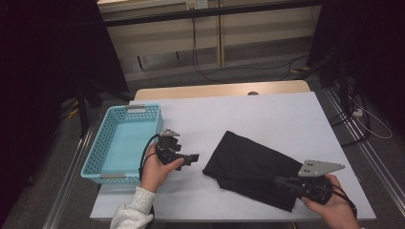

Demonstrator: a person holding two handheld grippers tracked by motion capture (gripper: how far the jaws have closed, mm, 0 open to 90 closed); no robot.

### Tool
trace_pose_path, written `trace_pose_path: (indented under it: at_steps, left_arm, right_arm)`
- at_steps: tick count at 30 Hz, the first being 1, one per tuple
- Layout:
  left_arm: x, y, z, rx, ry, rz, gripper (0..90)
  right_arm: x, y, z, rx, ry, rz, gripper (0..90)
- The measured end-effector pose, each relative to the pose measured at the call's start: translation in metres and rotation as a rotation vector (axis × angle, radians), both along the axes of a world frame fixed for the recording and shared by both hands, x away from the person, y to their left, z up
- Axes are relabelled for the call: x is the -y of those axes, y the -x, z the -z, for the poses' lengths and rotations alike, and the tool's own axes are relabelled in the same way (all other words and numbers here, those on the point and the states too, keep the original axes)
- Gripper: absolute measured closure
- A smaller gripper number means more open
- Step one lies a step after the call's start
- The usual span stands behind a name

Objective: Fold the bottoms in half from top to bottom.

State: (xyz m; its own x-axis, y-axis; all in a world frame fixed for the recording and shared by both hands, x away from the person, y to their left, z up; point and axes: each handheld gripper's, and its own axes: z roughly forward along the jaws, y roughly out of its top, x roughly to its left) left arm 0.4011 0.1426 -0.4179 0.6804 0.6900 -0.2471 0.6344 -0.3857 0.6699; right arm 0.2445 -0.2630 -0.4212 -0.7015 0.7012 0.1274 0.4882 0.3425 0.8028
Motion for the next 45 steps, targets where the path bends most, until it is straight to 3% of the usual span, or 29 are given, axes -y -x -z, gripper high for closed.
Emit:
trace_pose_path:
  at_steps: [45]
  left_arm:
    - [0.001, 0.000, 0.001, -0.004, -0.005, 0.001, 10.9]
  right_arm:
    - [0.020, 0.014, -0.004, 0.002, -0.022, 0.015, 89.7]
